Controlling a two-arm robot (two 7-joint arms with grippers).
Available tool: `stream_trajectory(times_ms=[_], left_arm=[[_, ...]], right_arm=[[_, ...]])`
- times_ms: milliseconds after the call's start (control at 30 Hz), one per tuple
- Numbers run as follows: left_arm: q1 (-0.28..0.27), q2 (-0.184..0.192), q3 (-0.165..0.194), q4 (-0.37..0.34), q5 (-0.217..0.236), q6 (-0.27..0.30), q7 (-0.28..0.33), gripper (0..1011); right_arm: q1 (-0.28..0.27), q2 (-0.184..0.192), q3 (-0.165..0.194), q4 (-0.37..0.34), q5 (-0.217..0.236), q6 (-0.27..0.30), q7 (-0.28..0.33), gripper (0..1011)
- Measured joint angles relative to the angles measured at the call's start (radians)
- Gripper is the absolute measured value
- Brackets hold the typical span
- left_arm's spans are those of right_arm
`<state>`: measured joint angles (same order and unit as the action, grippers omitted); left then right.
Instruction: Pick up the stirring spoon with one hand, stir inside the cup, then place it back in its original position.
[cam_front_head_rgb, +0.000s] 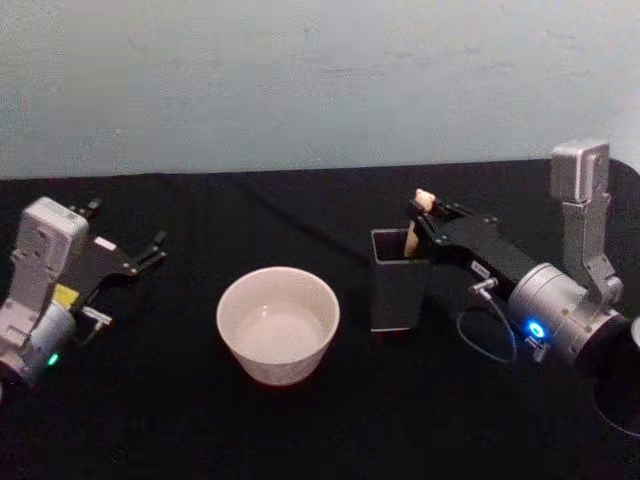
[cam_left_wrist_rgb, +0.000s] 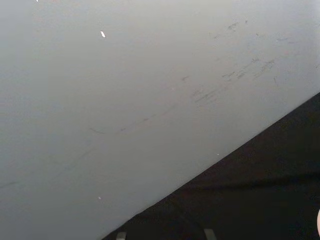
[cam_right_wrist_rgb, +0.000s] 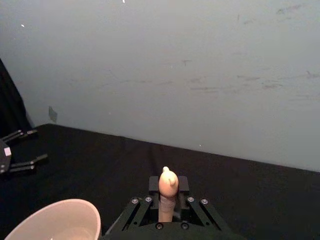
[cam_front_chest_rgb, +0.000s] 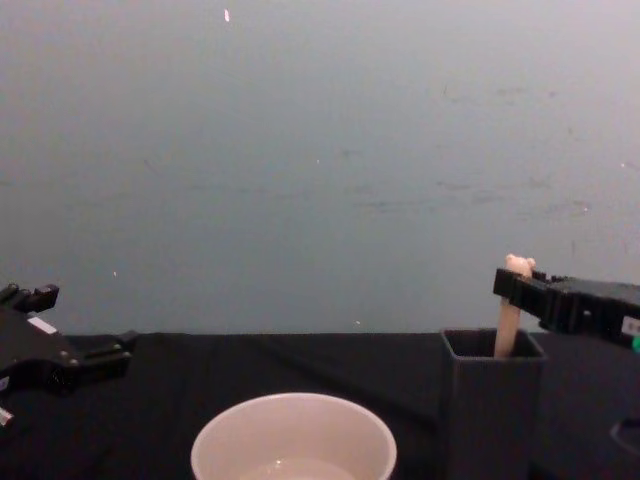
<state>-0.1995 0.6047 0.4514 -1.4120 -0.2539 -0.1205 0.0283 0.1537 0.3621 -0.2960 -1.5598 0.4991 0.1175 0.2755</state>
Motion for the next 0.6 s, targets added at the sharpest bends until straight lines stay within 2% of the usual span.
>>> stream_trajectory(times_ms=[600], left_arm=[[0.0, 0.0, 0.0, 0.0, 0.0, 0.0, 0.0, 1001]], right_arm=[[0.002, -0.001, -0.001, 0.005, -0.006, 0.001, 0.001, 214]])
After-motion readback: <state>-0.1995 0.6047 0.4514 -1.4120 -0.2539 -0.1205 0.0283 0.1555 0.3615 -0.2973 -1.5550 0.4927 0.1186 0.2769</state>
